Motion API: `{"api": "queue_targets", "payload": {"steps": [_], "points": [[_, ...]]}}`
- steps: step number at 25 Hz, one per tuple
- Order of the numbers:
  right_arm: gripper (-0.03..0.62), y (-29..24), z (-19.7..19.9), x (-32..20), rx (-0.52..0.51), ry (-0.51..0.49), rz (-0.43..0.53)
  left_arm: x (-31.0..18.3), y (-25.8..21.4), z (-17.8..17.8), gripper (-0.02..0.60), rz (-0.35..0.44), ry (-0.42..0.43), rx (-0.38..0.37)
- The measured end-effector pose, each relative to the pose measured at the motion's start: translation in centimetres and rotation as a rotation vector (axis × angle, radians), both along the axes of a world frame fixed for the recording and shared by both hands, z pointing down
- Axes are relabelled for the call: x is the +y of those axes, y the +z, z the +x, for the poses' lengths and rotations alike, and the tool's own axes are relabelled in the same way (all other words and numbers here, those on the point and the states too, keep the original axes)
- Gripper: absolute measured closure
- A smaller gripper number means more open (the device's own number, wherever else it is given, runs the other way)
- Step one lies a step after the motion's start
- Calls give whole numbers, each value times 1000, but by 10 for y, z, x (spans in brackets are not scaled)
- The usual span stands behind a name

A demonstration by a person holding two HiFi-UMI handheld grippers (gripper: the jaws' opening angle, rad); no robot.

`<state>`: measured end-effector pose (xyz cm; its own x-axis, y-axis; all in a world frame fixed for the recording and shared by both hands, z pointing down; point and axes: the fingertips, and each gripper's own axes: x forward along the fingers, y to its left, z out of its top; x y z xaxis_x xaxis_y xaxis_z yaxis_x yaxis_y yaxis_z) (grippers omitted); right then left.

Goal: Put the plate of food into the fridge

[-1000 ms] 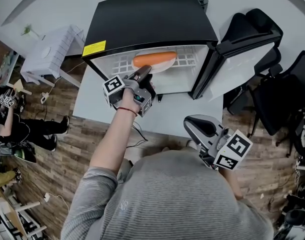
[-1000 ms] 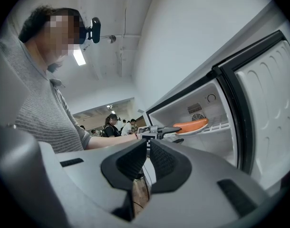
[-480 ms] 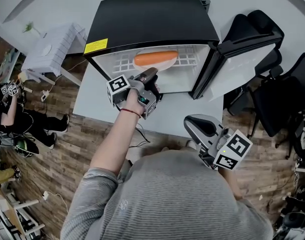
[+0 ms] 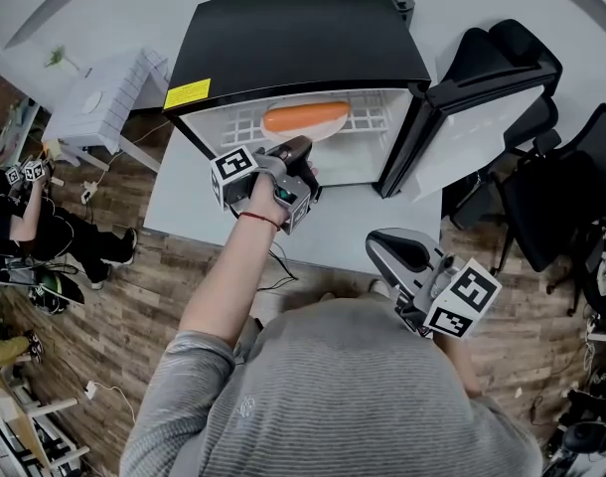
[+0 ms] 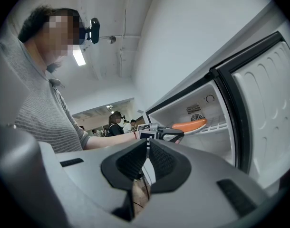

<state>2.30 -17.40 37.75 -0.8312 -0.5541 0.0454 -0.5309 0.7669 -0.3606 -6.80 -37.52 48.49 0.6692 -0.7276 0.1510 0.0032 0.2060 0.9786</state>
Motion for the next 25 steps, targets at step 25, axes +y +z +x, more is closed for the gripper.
{"api": "queue_targets", "payload": {"steps": [25], "points": [[577,0,8,-5,-14,2,-15,-15,-8,17,478,-42,57,110]]}}
